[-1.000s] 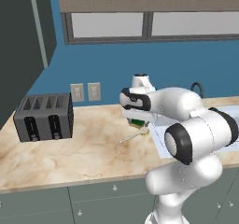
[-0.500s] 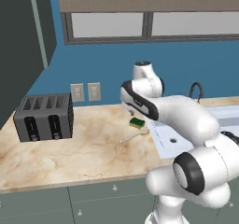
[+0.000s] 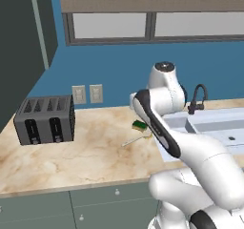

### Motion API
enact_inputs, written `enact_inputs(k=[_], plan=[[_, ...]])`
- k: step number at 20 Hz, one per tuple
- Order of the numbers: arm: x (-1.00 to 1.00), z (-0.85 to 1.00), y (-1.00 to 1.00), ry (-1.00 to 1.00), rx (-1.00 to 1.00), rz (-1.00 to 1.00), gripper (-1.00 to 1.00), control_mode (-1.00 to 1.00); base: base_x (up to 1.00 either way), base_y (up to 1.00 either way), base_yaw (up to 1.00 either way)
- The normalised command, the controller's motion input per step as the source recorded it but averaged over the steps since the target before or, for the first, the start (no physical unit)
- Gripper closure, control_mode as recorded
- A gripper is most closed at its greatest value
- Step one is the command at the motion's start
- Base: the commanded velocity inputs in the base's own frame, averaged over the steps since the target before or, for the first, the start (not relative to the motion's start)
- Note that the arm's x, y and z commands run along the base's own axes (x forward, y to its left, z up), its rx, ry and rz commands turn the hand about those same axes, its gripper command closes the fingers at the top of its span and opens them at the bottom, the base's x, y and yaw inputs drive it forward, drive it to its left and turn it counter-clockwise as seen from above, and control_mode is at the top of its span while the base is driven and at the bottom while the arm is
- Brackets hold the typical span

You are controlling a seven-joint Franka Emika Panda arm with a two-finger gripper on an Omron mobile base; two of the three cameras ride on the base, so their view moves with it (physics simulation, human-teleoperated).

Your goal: Locate and retrieve the dish brush and sponge from the cabinet. Place them next to the sink.

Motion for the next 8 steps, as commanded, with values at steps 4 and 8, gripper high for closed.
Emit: enact_inputs(k=[4, 8], plan=[[-0.77, 0.25, -0.08, -0.35, 0.06, 0.07, -1.0, -1.0, 0.0, 0.0, 0.0], [-0.73, 0.15, -0.03, -0.28, 0.01, 0.06, -1.0, -1.0, 0.0, 0.0, 0.0]])
